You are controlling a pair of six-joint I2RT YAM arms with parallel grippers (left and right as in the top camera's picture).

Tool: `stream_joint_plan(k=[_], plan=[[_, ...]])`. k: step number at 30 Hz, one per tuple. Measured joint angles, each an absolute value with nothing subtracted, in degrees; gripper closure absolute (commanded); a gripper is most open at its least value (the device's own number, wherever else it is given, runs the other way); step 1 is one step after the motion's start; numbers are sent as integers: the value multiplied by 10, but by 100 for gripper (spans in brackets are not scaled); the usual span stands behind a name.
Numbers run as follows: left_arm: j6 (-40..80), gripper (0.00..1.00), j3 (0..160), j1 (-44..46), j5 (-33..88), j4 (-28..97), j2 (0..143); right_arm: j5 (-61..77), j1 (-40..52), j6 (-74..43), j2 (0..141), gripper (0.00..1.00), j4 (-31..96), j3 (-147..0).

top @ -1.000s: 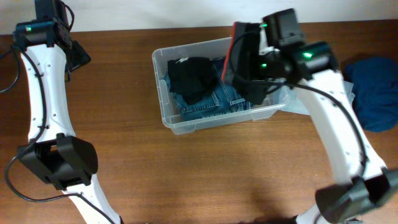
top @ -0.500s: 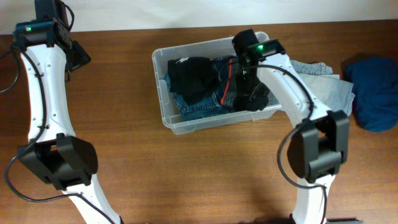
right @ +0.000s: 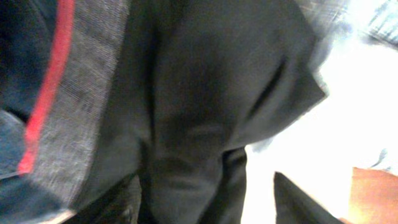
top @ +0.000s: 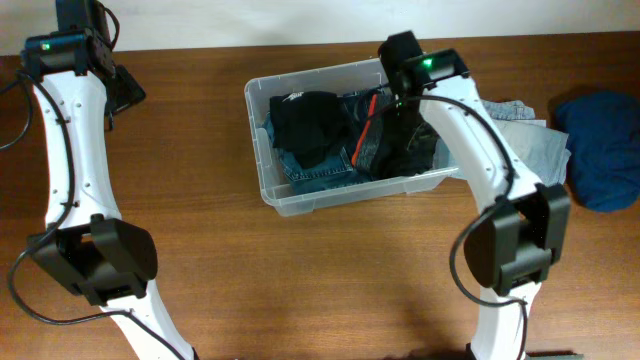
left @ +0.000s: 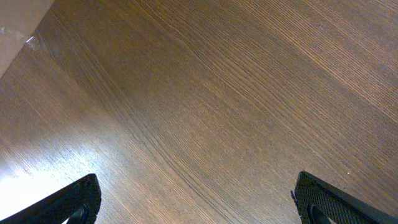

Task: Pack container
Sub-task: 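Lower the shorts into the bin and press them down with the right gripper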

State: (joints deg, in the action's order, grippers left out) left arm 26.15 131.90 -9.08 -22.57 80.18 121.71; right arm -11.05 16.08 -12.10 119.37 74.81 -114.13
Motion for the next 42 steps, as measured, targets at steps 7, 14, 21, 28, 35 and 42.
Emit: stream_joint_plan(k=[7, 14, 21, 28, 35, 42], plan=[[262, 1, 1319, -91, -226, 802, 1217, -89, 161, -123, 1151, 96, 746, -1159], [262, 1, 1319, -91, -226, 802, 1217, -78, 161, -136, 1151, 96, 704, -1120], [262, 1, 1319, -91, -225, 802, 1217, -57, 161, -136, 1151, 96, 619, -1038], [262, 1, 1319, -91, -226, 802, 1217, -49, 161, -137, 1152, 96, 489, -910], [262, 1, 1319, -91, -226, 802, 1217, -55, 161, -138, 1147, 96, 407, -837], [262, 1, 1319, -91, -225, 802, 1217, -50, 161, -135, 1147, 96, 484, -875]])
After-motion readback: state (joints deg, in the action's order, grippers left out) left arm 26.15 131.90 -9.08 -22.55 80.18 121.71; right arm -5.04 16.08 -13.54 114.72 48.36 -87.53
